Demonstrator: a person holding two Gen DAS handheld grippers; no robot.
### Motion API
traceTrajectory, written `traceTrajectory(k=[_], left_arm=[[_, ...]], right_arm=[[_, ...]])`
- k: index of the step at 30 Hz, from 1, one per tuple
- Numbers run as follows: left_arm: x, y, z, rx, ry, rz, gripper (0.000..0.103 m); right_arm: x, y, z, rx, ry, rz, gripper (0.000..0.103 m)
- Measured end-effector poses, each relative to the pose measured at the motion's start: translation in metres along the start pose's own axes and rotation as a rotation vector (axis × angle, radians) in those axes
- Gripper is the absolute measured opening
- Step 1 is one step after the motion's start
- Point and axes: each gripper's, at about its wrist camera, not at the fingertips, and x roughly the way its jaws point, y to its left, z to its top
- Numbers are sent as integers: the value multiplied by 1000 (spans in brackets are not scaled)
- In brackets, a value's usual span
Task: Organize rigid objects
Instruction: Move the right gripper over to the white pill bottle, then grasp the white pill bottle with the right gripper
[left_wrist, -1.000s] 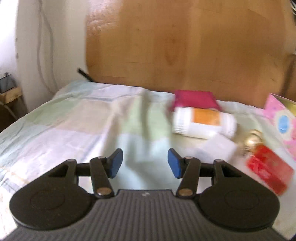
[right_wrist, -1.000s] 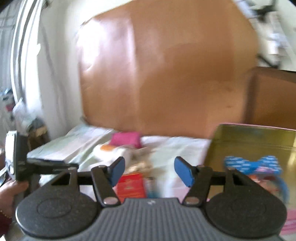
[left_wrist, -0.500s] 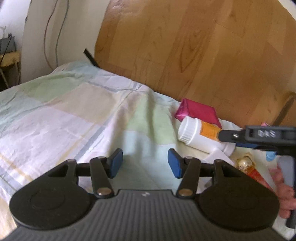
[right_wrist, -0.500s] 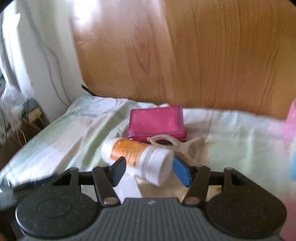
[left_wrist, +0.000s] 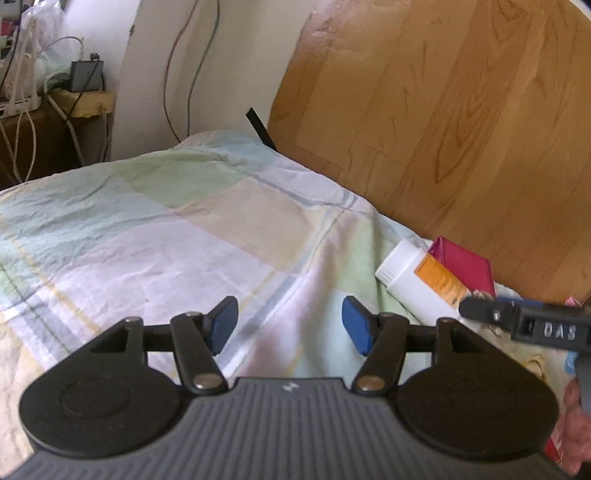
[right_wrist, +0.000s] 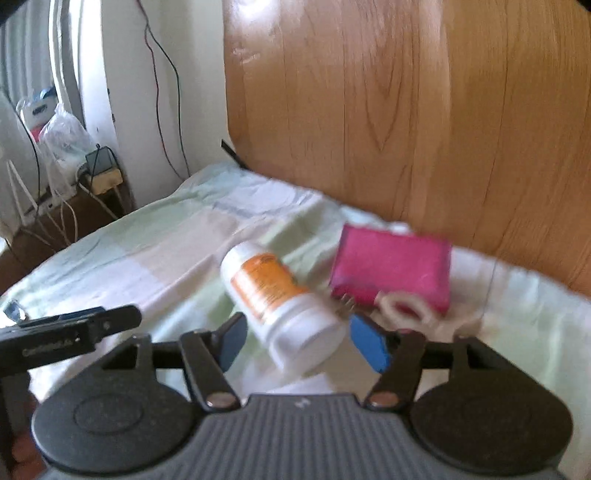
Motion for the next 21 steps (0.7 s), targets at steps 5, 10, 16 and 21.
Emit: traceTrajectory(k=[5,10,16,21], left_arm=[[1,-5,-1,29,-5,8,65],[0,0,-2,16,-18,45,65],[2,9,-1,-21,-20,52,65],[-8,-3,-5,33,-60,-47,65]], right_arm=[[26,13,4,-99,52,10,75],[30,49,1,-205,13,-134,54],[-53,55,-13,-207,-118,-54,53],[-134,39,-81,-167,-82,-12,53]])
